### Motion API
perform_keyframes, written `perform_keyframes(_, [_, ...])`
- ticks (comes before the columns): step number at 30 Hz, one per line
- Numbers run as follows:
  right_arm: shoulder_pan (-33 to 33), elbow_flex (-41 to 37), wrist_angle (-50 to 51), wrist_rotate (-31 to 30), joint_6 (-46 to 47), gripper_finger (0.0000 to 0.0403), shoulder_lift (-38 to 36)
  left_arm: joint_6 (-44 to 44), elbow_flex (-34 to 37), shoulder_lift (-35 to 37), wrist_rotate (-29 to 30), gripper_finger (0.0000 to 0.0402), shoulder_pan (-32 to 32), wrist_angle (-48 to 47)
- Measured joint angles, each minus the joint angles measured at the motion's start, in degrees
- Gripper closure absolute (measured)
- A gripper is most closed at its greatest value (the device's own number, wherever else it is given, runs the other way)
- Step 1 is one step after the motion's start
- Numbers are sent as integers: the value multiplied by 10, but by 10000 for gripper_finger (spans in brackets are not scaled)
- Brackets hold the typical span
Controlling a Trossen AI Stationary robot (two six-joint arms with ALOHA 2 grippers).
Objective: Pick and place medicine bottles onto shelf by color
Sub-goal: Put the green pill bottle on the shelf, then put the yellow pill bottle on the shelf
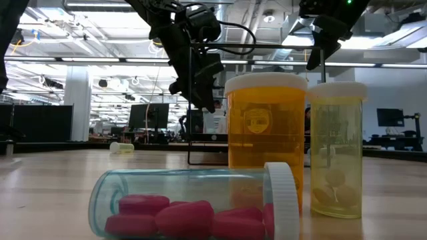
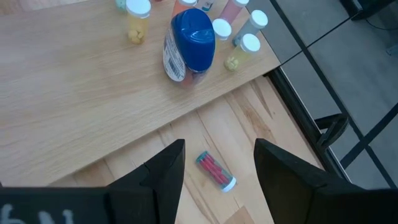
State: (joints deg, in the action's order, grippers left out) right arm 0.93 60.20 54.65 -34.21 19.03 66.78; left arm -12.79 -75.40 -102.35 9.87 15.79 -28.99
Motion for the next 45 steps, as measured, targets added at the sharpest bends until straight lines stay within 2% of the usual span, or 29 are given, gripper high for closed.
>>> perform_keyframes(21, [0,0,0,0,0,189,0,-5,16,1,-5,277,2,26])
perform_keyframes(31, [0,0,0,0,0,189,0,-8,16,1,-19,250,2,28])
perform_keyframes(41, [0,0,0,0,0,189,0,-15,12,0,-10,248,2,35])
perform_keyframes(45, [0,0,0,0,0,189,0,-4,11,21,-17,248,2,33])
